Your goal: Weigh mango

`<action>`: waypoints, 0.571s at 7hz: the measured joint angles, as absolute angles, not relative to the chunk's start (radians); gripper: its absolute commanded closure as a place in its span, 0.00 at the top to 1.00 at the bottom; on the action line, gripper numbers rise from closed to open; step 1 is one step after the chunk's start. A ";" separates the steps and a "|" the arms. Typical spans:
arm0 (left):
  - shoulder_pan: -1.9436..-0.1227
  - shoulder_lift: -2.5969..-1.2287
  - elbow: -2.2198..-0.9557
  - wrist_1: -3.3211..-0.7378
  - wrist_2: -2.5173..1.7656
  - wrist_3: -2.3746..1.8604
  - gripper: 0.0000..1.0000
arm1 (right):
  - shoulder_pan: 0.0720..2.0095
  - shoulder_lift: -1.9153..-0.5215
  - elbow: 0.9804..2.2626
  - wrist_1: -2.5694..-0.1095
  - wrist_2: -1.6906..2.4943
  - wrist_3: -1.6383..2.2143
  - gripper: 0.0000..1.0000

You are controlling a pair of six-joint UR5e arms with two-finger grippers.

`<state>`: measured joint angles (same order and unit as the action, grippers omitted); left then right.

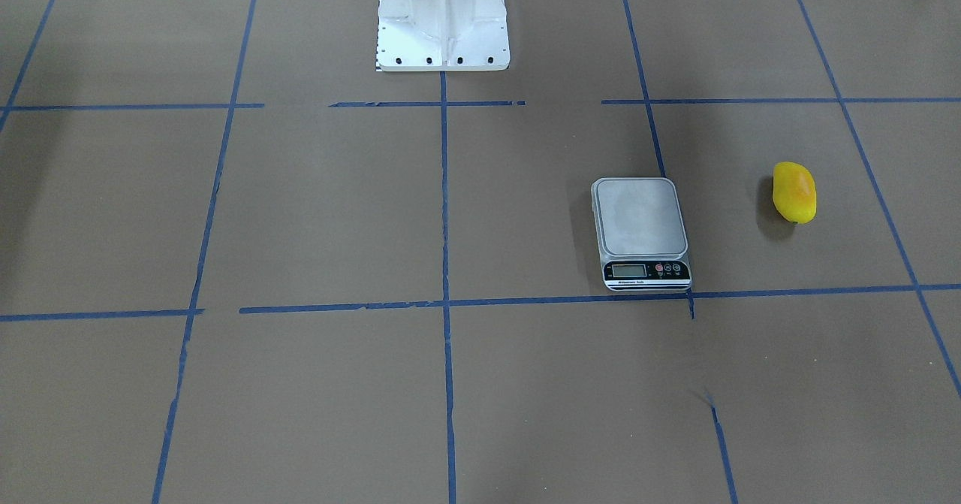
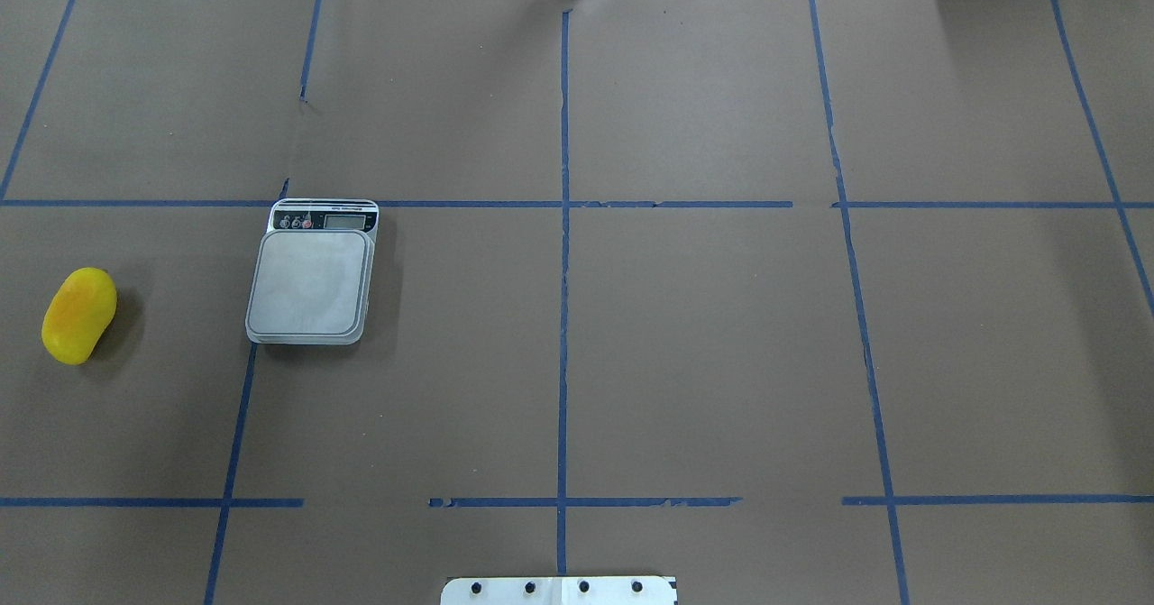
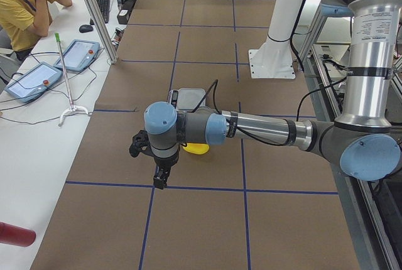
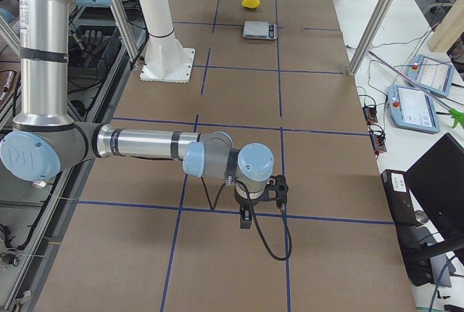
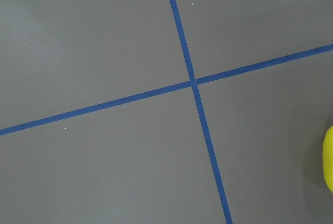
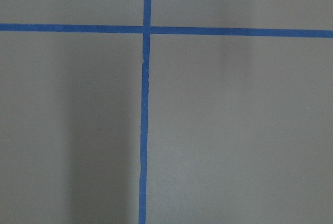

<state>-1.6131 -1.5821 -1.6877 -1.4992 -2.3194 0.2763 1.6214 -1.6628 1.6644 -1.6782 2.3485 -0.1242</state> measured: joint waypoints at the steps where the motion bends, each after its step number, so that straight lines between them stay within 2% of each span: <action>1: -1.590 -1.582 -1.686 -1.522 -2.345 0.274 1.00 | 1.621 -1.663 1.664 -1.678 2.349 -0.124 1.00; 4: -1.386 -1.581 -1.680 -1.667 -2.378 0.098 1.00 | 1.621 -1.663 1.664 -1.678 2.349 -0.124 1.00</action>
<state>-1.3864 -1.5815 -1.6803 -1.6668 -2.3781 0.0976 1.6214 -1.6628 1.6644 -1.6782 2.3485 -0.1242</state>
